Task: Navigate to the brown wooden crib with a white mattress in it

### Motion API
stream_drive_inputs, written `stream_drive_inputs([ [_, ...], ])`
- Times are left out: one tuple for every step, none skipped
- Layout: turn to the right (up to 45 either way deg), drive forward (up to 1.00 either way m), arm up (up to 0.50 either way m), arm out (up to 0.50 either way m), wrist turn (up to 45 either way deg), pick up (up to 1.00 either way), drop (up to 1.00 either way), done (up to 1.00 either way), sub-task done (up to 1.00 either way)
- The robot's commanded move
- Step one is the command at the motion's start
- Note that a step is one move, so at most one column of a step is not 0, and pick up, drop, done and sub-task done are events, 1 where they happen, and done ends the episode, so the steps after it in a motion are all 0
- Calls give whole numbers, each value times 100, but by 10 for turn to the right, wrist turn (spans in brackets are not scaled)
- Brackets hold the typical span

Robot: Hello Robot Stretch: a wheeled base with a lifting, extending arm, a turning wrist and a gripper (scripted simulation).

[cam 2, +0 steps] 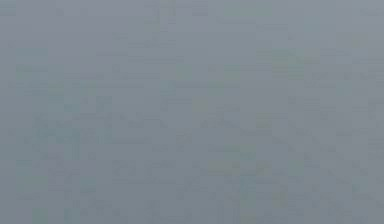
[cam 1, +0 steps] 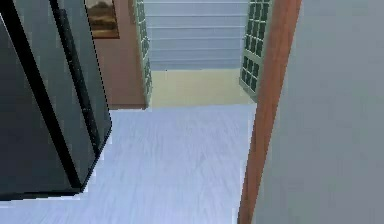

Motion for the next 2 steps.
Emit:
stream_drive_inputs([
  [0,100,0,0,0,0,0,0,0],
  [-30,0,0,0,0,0,0,0,0],
])
